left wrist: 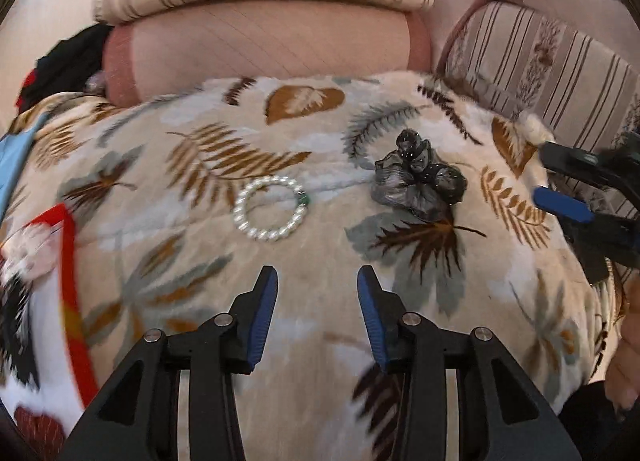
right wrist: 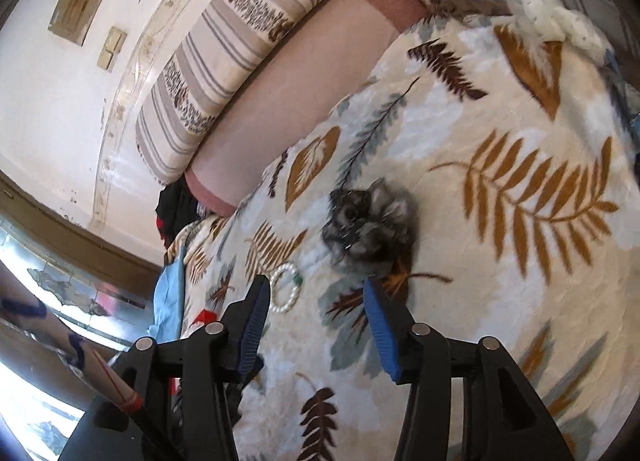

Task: Organize jewelry
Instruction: 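Grasp the pearl bracelet with left gripper while right gripper grasps black sheer scrunchie, then carry the pearl bracelet in left gripper while right gripper carries the black scrunchie over the tray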

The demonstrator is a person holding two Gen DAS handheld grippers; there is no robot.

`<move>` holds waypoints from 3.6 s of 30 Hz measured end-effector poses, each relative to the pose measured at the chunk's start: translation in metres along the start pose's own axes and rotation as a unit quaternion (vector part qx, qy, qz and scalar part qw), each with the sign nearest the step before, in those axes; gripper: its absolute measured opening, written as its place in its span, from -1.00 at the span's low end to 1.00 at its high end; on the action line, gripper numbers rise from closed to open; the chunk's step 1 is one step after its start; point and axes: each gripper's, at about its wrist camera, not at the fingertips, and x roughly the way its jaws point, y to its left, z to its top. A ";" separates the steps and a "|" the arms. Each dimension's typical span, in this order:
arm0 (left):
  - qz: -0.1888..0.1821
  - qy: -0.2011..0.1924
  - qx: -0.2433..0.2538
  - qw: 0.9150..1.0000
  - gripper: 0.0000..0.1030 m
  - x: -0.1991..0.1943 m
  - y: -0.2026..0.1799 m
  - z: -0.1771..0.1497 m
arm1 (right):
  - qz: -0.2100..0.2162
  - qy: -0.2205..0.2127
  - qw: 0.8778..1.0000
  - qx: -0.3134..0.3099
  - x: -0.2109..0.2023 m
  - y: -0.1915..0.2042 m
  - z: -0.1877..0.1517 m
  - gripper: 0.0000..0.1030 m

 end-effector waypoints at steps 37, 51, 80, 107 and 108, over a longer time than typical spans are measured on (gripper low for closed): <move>-0.039 -0.027 0.011 0.999 -0.98 0.006 0.020 0.006 | -0.167 0.056 0.980 -0.088 0.123 -0.010 0.022 0.42; 0.056 0.021 0.071 0.996 -0.81 0.095 -0.001 0.032 | -0.145 0.040 0.982 -0.110 0.109 0.004 0.030 -0.54; 0.002 -0.103 -0.075 0.992 -0.82 -0.059 0.057 -0.029 | -0.081 0.030 0.969 -0.232 0.082 0.077 -0.038 -0.54; 0.011 -0.116 -0.081 0.990 -0.82 -0.060 0.075 -0.022 | -0.072 0.047 0.957 -0.277 0.097 0.093 -0.057 -0.54; 0.013 -0.117 -0.081 0.990 -0.82 -0.061 0.076 -0.022 | -0.071 0.047 0.957 -0.278 0.097 0.094 -0.058 -0.54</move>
